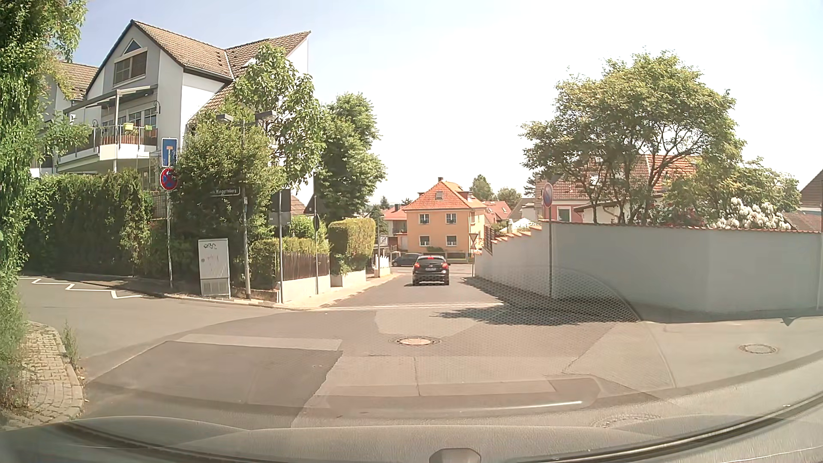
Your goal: Follow the waypoints while adhering to traffic rules and regulations
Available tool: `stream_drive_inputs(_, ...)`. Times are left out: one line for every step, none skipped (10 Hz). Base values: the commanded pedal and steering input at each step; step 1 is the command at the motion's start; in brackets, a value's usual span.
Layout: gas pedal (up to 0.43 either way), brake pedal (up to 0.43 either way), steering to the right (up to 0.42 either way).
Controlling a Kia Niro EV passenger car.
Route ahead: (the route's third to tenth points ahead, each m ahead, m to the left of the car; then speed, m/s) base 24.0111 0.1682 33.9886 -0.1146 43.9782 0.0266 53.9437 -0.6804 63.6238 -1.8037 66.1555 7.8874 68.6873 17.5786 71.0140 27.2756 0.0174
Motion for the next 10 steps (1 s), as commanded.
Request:
stream_drive_inputs(0.0,0.28,-0.012)
stream_drive_inputs(0.0,0.28,-0.012)
stream_drive_inputs(0.0,0.28,-0.012)
stream_drive_inputs(0.0,0.28,-0.013)
stream_drive_inputs(0.0,0.28,-0.013)
stream_drive_inputs(0.0,0.287,-0.013)
stream_drive_inputs(0.0,0.28,-0.013)
stream_drive_inputs(0.0,0.287,-0.013)
stream_drive_inputs(0.0,0.28,-0.013)
stream_drive_inputs(0.0,0.28,-0.013)
